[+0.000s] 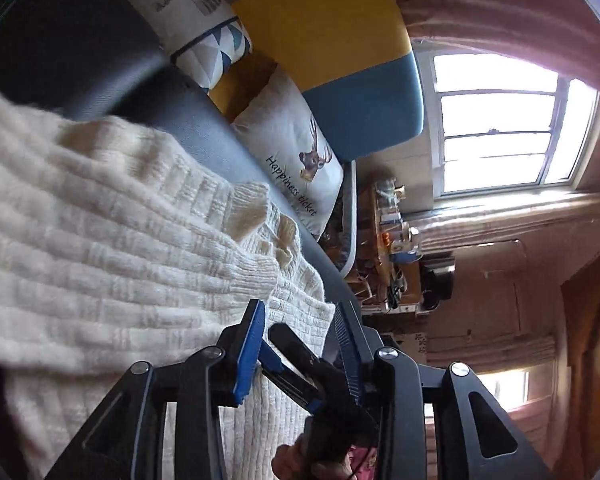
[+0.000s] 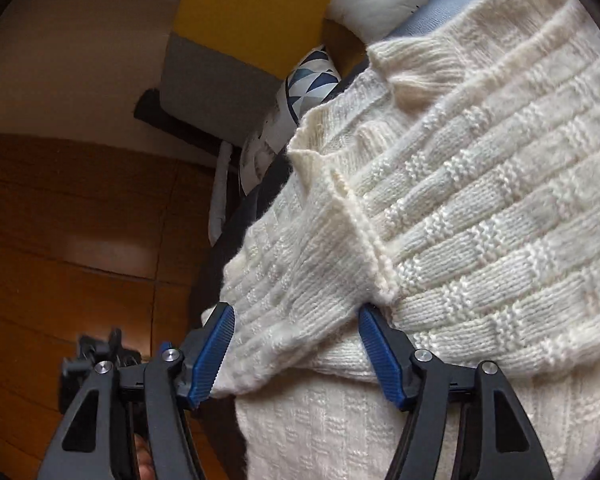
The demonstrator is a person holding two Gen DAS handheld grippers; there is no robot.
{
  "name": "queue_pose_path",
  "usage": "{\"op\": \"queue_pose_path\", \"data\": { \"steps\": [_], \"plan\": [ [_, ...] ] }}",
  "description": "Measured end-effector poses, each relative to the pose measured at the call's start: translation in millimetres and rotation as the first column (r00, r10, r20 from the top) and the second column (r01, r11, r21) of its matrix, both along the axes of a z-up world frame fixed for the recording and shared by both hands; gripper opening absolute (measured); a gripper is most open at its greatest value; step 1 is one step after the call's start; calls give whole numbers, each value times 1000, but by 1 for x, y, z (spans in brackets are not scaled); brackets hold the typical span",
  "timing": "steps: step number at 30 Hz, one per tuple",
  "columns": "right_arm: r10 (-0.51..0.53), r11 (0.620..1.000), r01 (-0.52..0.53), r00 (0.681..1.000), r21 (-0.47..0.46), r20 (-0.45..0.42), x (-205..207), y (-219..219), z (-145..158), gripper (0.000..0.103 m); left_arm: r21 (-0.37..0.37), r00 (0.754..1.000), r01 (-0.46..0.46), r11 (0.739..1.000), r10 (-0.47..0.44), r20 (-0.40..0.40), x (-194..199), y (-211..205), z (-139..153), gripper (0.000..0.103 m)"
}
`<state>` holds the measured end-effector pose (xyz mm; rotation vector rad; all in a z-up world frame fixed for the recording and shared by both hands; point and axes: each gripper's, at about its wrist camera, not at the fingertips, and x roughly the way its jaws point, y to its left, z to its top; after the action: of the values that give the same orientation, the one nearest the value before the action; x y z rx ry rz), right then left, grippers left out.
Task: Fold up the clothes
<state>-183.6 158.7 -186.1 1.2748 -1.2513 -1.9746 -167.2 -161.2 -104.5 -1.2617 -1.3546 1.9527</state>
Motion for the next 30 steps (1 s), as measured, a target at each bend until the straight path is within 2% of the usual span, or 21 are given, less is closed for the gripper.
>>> {"op": "queue_pose_path", "data": {
  "steps": [1, 2, 4, 6, 7, 11, 14, 18, 19, 20, 21, 23, 26, 30],
  "plan": [
    [-15, 1000, 15, 1000, -25, 1, 0, -2, -1, 61, 13, 1000, -27, 1000, 27, 2, 11, -13, -4, 39],
    [-26, 998, 26, 1000, -49, 1, 1, -5, -2, 47, 25, 999, -54, 998, 54, 3, 22, -27, -8, 39],
    [-51, 998, 52, 998, -32, 20, 0, -12, -7, 34, 47, 994, -108, 993, 107, 10, 42, -52, -18, 39],
    [-78, 997, 78, 996, -2, 42, 0, -20, -12, 32, 59, 987, -157, 986, 155, 37, 60, -69, -36, 39],
    [-85, 996, 85, 995, -4, 49, 0, -23, -16, 27, 72, 983, -178, 981, 175, 58, 66, -76, -46, 39],
    [-138, 985, 145, 987, -94, 80, 3, -23, -26, 27, 142, 964, -252, 957, 236, 119, 85, -97, -77, 39],
    [-149, 974, 163, 983, -155, 104, 4, -23, -32, 27, 167, 959, -271, 948, 250, 134, 91, -104, -86, 39],
    [-47, 997, 53, 995, -58, 92, -5, -37, -22, 28, 195, 955, -283, 939, 258, 147, 92, -101, -92, 39],
    [-35, 999, 38, 994, -32, 100, -6, -40, -19, 25, 206, 954, -287, 935, 260, 151, 92, -100, -93, 39],
    [-39, 999, 37, 994, 19, 105, -7, -42, -15, 15, 218, 952, -293, 931, 264, 152, 92, -99, -94, 39],
    [-45, 996, 37, 994, 78, 97, -7, -46, -8, 10, 232, 951, -300, 926, 269, 154, 93, -98, -93, 39],
    [-40, 991, 33, 998, 128, 49, -11, -54, 11, 9, 265, 947, -314, 912, 280, 156, 91, -94, -92, 42],
    [-5, 981, 14, 999, 196, -45, -20, -67, 51, 9, 324, 935, -351, 878, 310, 172, 92, -93, -93, 50],
    [80, 958, -29, 982, 287, -169, -40, -82, 112, 9, 410, 918, -397, 821, 345, 196, 86, -84, -93, 55]
  ]
}}
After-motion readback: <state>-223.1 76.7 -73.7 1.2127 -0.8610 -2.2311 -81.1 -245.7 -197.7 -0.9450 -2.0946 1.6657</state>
